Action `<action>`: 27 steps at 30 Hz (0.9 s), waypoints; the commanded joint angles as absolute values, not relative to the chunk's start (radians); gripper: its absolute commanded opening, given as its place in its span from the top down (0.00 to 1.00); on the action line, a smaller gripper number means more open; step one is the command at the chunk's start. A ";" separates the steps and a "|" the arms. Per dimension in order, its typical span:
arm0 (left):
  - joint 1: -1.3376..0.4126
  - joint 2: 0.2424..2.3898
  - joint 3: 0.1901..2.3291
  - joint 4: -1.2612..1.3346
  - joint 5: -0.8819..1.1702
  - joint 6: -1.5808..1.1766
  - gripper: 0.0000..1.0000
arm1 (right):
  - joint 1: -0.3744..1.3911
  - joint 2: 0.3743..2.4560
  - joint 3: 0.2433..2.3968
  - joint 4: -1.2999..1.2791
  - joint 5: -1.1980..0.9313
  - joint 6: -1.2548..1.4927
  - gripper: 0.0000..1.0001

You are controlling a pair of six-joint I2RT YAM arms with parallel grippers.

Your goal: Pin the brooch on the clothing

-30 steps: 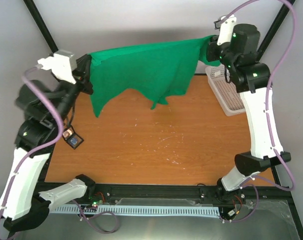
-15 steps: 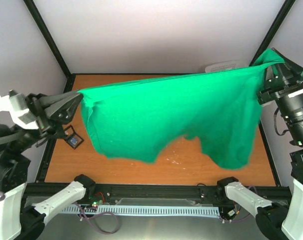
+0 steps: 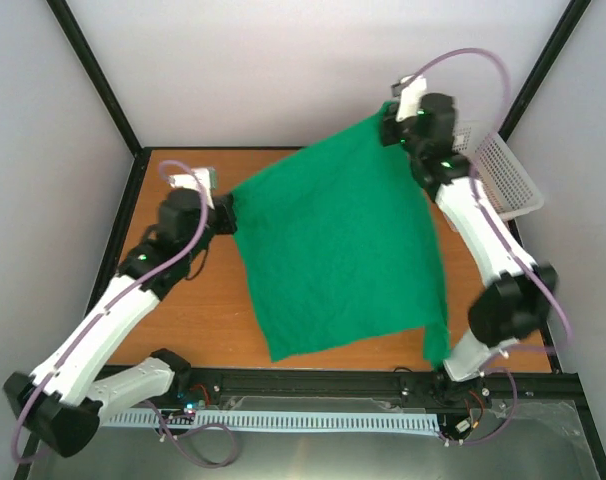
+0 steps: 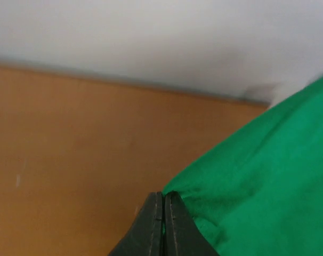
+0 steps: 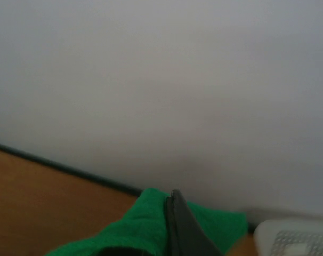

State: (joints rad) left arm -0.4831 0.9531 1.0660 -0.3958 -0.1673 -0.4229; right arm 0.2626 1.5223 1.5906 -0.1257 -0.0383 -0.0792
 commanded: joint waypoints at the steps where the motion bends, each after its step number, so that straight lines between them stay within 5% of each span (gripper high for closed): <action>1: -0.452 1.054 0.909 -0.479 -0.254 -0.676 0.99 | 0.284 1.808 1.786 -0.288 -0.003 0.050 0.89; 6: -0.333 1.099 0.735 -0.387 -0.087 -0.693 0.99 | 0.312 2.148 2.218 -0.825 0.034 0.101 0.43; 8: -0.302 1.092 0.723 -0.394 -0.071 -0.692 0.83 | 0.316 2.172 2.283 -0.949 0.036 0.090 0.37; 11: -0.295 1.041 0.720 -0.440 -0.139 -0.720 0.79 | 0.327 2.057 2.138 -0.968 0.032 0.079 0.27; 15: -0.294 0.902 0.688 -0.479 -0.213 -0.758 0.77 | 0.327 1.742 1.642 -0.767 -0.048 0.118 0.04; 20: -0.293 0.765 0.645 -0.407 -0.036 -0.687 0.56 | 0.326 1.473 1.235 -0.630 -0.172 0.200 0.00; 27: -0.294 0.806 0.639 -0.262 0.301 -0.736 0.29 | 0.435 1.366 0.911 -0.486 -0.313 0.367 0.00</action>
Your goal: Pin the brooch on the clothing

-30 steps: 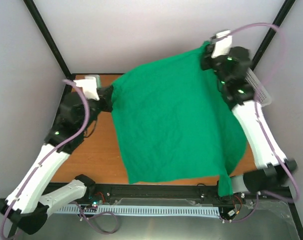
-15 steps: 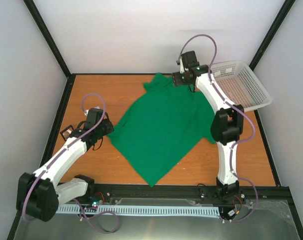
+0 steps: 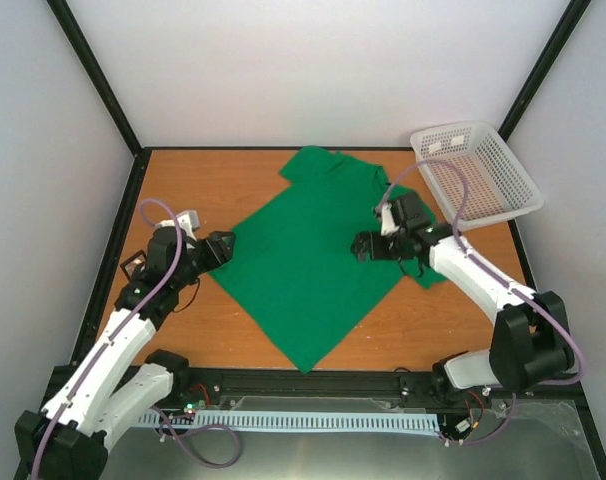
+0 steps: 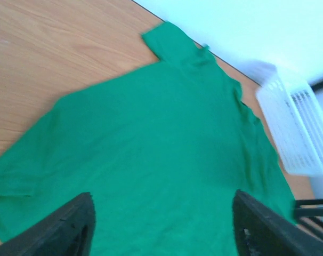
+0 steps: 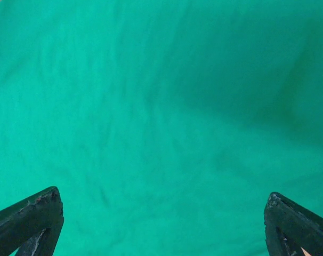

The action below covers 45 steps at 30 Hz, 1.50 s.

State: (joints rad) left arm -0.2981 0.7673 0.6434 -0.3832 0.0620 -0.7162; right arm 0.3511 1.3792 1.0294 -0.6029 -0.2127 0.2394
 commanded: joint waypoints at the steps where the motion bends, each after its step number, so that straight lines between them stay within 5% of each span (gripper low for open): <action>1: -0.294 0.823 0.627 -0.220 0.352 -0.735 0.25 | 0.474 1.367 0.886 -0.460 -0.314 0.395 0.00; 6: -0.294 0.955 0.632 -0.188 0.357 -0.759 0.08 | 0.643 1.377 0.817 -0.343 -0.351 0.490 0.00; 12: -0.296 1.162 0.656 -0.136 0.510 -0.737 0.13 | 0.673 1.352 0.716 -0.232 -0.395 0.559 0.00; 19: -0.333 1.266 0.665 -0.155 0.443 -0.735 0.20 | 0.673 1.354 0.691 -0.282 -0.318 0.541 0.00; 35: -0.486 1.202 0.376 -0.190 0.455 -0.946 0.19 | 0.610 1.066 0.479 -0.434 0.068 0.782 0.00; 45: -0.760 0.981 0.461 -0.281 0.409 -0.987 0.11 | 0.463 0.955 0.599 -0.470 -0.080 0.598 0.00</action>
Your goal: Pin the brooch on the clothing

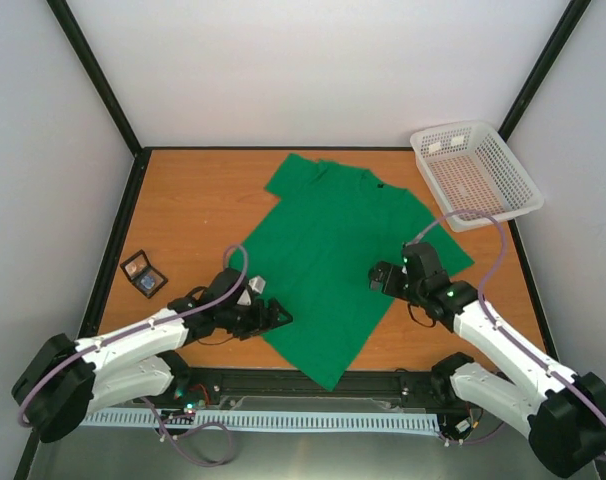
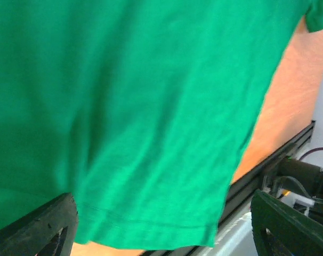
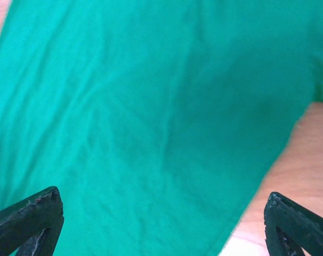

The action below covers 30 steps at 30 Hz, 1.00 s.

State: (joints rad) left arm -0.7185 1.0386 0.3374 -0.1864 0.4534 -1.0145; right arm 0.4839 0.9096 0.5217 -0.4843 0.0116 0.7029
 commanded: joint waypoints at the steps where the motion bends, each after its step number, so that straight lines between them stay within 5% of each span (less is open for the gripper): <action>1: -0.773 0.964 0.510 -0.331 0.345 -0.958 0.09 | 0.463 1.003 0.617 -0.443 -0.171 0.570 0.00; 4: -0.779 0.929 0.602 -0.369 0.202 -0.860 0.02 | 0.471 1.161 0.637 -0.367 -0.388 0.529 0.00; 11: -0.773 1.106 0.694 -0.318 0.013 -0.779 0.00 | 0.489 1.249 0.583 -0.267 -0.354 0.577 0.00; 23: -0.783 1.264 0.432 -0.142 0.372 -0.782 0.00 | 0.386 1.216 0.440 -0.299 -0.163 0.700 0.00; 30: -0.988 1.194 0.468 -0.116 0.477 -0.819 0.00 | 0.300 1.049 0.451 -0.393 -0.076 0.690 0.00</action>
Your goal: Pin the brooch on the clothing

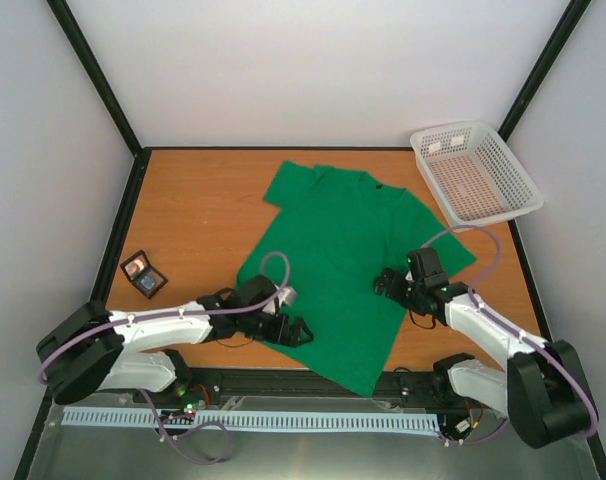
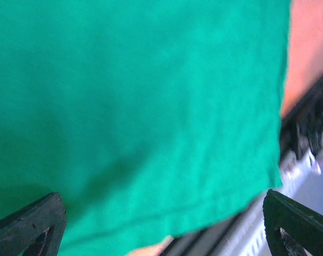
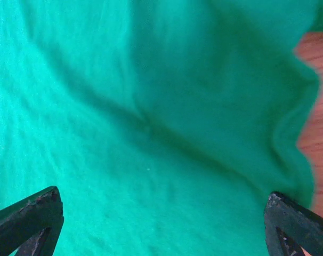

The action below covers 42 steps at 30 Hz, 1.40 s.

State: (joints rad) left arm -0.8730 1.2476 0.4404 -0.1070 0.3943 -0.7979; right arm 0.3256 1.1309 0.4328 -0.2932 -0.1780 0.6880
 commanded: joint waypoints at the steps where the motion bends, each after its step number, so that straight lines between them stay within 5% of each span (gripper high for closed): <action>1: -1.003 1.171 0.487 -0.125 0.469 -0.819 0.00 | 0.298 1.020 0.478 -0.416 -0.056 0.667 0.00; 10: -0.914 1.108 0.838 -0.223 0.097 -0.555 0.00 | 0.255 1.045 0.675 -0.475 -0.042 0.528 0.00; 15: -0.648 1.334 1.105 -0.259 -0.004 -0.481 0.00 | 0.154 1.102 0.742 -0.466 -0.109 0.476 0.00; 26: -0.462 1.906 1.593 -0.278 -0.188 -0.227 0.02 | 0.114 1.295 0.858 -0.432 -0.240 0.407 0.00; 28: -0.449 2.030 1.693 -0.281 -0.193 -0.145 0.09 | 0.114 1.321 0.866 -0.435 -0.230 0.385 0.00; 30: -0.437 2.120 1.786 -0.287 -0.130 -0.090 0.19 | 0.114 1.355 0.878 -0.443 -0.234 0.360 0.00; 33: -0.425 2.227 1.910 -0.308 0.101 -0.081 0.21 | 0.114 1.401 0.889 -0.454 -0.242 0.335 0.00; 42: -0.362 2.500 2.186 -0.395 0.628 -0.299 0.13 | 0.114 1.427 0.880 -0.430 -0.251 0.337 0.00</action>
State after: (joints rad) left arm -0.4053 2.4348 2.1159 -0.3611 0.3035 -0.1879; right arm 0.1184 1.4139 0.8669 -0.4480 -0.2379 0.3500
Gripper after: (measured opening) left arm 0.854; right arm 1.000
